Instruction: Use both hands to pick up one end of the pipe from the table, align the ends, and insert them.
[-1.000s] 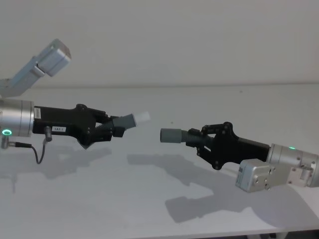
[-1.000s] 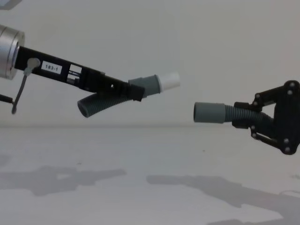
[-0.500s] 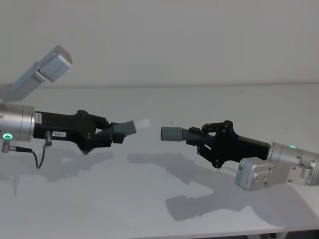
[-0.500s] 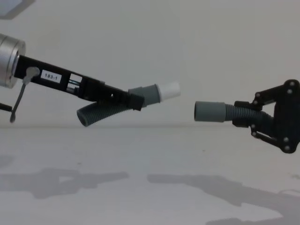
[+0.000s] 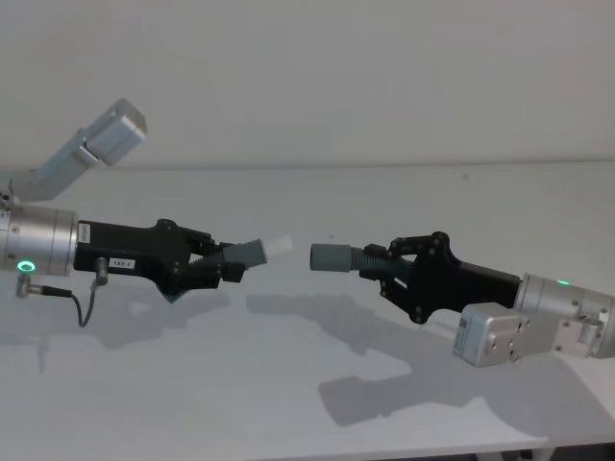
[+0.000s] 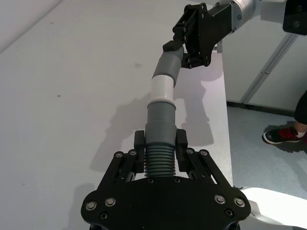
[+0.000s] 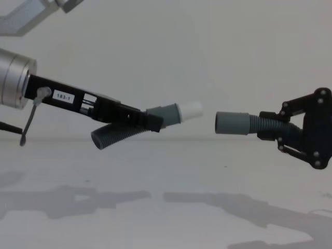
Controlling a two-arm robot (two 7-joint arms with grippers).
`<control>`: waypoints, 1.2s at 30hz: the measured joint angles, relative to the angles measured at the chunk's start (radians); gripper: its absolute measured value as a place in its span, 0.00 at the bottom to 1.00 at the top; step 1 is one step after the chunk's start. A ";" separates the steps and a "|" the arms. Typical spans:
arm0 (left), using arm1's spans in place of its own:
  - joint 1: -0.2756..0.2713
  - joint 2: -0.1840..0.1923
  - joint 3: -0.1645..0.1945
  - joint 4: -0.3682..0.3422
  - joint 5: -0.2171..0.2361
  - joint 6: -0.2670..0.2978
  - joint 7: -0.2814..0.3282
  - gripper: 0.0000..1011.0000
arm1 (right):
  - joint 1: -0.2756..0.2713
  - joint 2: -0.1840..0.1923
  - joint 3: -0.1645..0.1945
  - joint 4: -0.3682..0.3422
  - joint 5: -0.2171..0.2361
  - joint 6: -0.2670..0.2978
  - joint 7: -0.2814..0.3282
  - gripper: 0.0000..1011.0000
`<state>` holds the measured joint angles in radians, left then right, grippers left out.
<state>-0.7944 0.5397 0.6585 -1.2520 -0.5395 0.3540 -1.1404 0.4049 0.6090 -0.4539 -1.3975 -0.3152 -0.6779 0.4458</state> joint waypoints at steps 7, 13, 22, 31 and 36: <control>-0.018 -0.019 0.019 0.048 0.001 -0.025 -0.021 0.34 | 0.001 0.000 0.000 0.001 -0.001 0.000 0.000 0.20; -0.027 -0.028 0.029 0.070 0.001 -0.038 -0.030 0.34 | 0.001 0.000 0.000 0.001 -0.001 0.000 0.000 0.20; -0.039 -0.039 0.045 0.099 0.000 -0.053 -0.040 0.33 | 0.001 0.000 0.000 0.001 -0.001 0.000 0.000 0.20; -0.046 -0.048 0.058 0.116 -0.003 -0.062 -0.045 0.33 | 0.001 0.000 0.000 0.000 -0.001 0.000 0.000 0.20; -0.050 -0.056 0.064 0.127 -0.006 -0.069 -0.045 0.34 | 0.001 0.000 0.000 0.000 -0.001 0.000 0.000 0.20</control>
<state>-0.8441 0.4833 0.7226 -1.1251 -0.5455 0.2854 -1.1851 0.4055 0.6091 -0.4538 -1.3970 -0.3160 -0.6780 0.4457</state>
